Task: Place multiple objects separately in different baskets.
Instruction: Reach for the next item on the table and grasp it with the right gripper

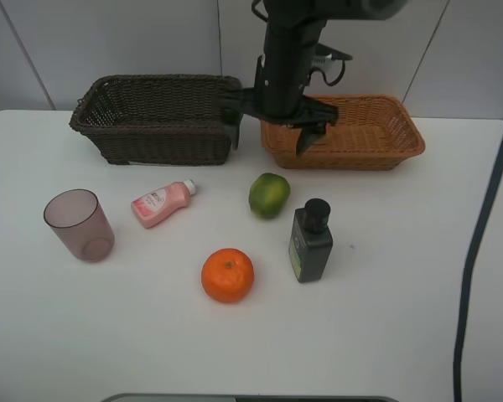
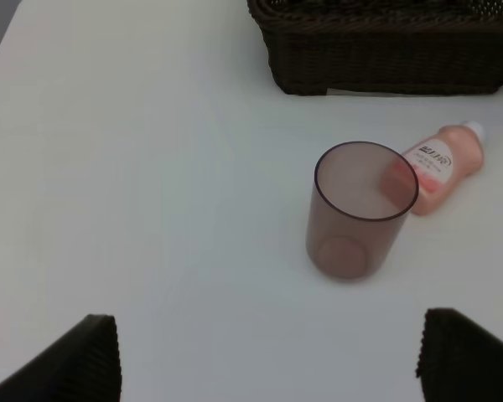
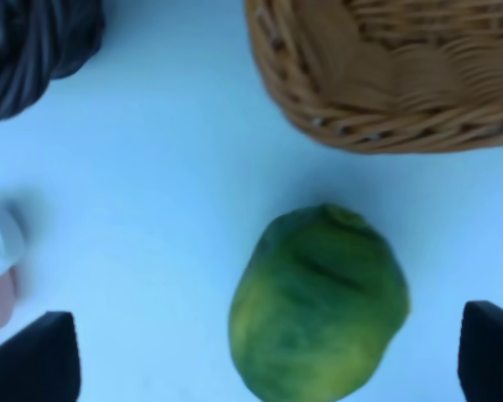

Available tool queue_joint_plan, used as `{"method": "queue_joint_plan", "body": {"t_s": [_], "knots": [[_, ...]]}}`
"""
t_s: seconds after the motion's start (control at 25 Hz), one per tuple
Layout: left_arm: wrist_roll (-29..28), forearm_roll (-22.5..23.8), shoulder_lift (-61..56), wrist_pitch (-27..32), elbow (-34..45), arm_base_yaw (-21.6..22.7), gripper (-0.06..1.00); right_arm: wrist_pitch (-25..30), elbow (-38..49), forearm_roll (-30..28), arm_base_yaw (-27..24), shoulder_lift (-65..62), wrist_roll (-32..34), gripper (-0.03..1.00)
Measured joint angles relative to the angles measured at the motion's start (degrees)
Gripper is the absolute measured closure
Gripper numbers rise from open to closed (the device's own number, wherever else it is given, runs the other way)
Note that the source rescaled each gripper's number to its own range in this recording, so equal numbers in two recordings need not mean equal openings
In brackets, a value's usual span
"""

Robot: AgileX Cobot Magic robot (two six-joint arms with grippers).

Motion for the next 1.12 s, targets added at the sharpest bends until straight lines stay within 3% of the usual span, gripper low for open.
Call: {"method": "queue_joint_plan", "body": {"t_s": [0.4, 0.88, 1.12], "knots": [[0.0, 0.0, 0.0, 0.0, 0.0, 0.0, 0.02, -4.9, 8.3, -1.6, 1.1, 0.0, 3.5, -0.03], [0.0, 0.0, 0.0, 0.0, 0.0, 0.0, 0.02, -9.1, 8.8, -4.6, 1.1, 2.3, 6.7, -0.03], [0.0, 0.0, 0.0, 0.0, 0.0, 0.0, 0.02, -9.6, 9.0, -6.3, 1.1, 2.9, 11.3, -0.03]]}}
